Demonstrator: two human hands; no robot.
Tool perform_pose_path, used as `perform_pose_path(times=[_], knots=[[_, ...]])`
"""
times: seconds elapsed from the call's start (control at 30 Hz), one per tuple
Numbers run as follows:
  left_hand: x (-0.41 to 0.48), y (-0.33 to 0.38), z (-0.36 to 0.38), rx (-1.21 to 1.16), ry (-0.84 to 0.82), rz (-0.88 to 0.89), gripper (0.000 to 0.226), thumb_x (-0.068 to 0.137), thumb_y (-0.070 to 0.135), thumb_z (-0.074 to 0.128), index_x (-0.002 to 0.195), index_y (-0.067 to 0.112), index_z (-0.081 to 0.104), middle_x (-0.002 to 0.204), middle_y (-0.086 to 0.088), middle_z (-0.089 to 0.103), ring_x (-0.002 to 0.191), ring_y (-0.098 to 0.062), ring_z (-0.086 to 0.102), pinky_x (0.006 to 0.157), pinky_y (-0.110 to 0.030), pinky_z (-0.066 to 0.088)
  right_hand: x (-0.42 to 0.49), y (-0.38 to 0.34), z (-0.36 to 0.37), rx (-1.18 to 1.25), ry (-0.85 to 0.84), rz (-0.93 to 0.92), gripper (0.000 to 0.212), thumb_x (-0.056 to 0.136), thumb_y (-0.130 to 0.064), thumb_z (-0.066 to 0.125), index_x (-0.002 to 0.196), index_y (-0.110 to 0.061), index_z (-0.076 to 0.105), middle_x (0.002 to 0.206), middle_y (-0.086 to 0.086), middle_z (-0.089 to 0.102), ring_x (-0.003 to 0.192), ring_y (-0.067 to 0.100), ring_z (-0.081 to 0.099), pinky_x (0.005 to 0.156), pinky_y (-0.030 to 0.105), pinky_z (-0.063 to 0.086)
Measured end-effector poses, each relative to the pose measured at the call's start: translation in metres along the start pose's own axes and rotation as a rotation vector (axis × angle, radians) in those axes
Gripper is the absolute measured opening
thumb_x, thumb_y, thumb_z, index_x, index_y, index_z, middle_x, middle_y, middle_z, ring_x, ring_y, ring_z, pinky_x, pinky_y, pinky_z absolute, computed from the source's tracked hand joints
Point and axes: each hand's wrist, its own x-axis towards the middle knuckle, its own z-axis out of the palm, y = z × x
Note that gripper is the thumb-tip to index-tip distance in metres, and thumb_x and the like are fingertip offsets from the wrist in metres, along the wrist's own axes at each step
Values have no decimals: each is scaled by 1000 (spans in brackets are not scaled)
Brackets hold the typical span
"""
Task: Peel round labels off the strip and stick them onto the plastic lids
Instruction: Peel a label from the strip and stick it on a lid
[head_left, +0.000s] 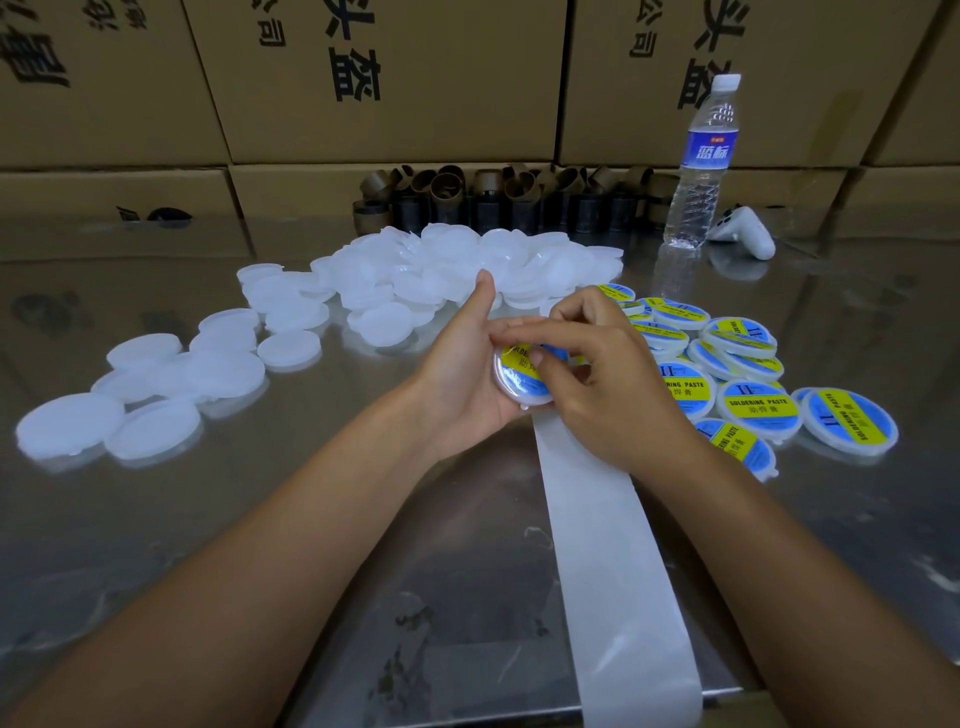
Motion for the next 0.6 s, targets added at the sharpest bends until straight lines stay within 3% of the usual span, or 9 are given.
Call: perform_pose_path(times=[0.1,0.2,0.3,0.4,0.47,0.6], knots=[[-1,0,1,-10,-8,-12,80,97,62,12,128,0,52,133,-20,56,110,-27,61,89,-33,52,0,2,1,-5,3,24,39,90,-4,57,120,-28,65,84,-14,35,85,4,39,69,9,29],[-1,0,1,3,3,-21,77,96,63,13,126,3,53,125,-17,59,100,-24,64,84,-32,55,0,5,1,48,19,68,57,89,-5,59,138,-30,45,86,-13,40,83,0,43,73,12,34],[1,0,0,-26,30,-27,74,97,62,17,125,4,53,125,-14,59,105,-24,62,83,-33,55,-1,7,0,71,51,74,66,87,-8,62,143,-33,36,94,-4,47,83,1,47,75,16,42],[3,-1,-2,6,113,0,58,99,53,28,115,4,53,118,-16,65,98,-24,65,78,-35,57,-1,7,1,106,128,94,64,84,-8,65,139,-29,41,104,-1,46,84,5,50,71,6,41],[3,-2,-2,79,132,62,38,101,36,38,103,4,58,98,-13,72,82,-20,70,72,-31,59,0,7,1,99,198,120,52,85,-9,65,133,-25,49,104,-2,46,85,7,51,69,4,38],[3,-4,-3,168,125,180,24,100,10,42,96,7,65,85,-5,74,75,-14,71,62,-25,57,3,6,0,143,249,217,39,87,-15,61,124,-23,54,105,-1,48,86,9,52,73,15,42]])
